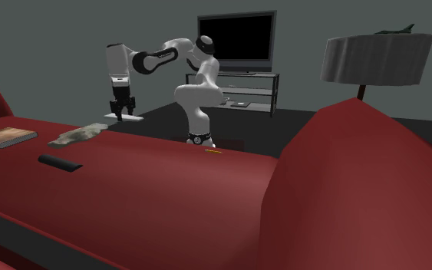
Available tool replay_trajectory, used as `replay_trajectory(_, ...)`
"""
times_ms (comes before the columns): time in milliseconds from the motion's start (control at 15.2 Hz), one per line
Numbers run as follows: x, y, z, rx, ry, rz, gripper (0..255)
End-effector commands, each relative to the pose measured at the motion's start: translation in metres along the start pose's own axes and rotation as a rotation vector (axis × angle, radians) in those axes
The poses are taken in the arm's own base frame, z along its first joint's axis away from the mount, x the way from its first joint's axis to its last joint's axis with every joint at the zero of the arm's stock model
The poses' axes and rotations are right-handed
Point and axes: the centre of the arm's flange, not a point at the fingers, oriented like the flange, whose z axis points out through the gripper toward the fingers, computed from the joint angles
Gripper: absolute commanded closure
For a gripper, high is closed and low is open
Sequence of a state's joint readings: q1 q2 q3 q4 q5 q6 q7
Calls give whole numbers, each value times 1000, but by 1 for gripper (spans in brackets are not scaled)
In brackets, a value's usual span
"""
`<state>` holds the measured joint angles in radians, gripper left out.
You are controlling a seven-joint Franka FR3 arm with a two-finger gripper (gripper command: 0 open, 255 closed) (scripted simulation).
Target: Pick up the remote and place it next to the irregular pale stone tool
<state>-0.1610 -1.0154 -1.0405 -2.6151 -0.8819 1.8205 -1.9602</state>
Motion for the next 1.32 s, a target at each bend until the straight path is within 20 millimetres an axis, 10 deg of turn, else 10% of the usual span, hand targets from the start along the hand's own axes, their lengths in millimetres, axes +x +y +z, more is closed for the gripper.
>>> replay_trajectory(0, 0, 1, 10, -1, -1, 0, 255)
replay_trajectory(924, 0, 1, 39, -1, -1, 0, 255)
replay_trajectory(990, 0, 1, 39, -1, -1, 0, 0)
replay_trajectory(1254, 0, 1, 39, -1, -1, 0, 0)
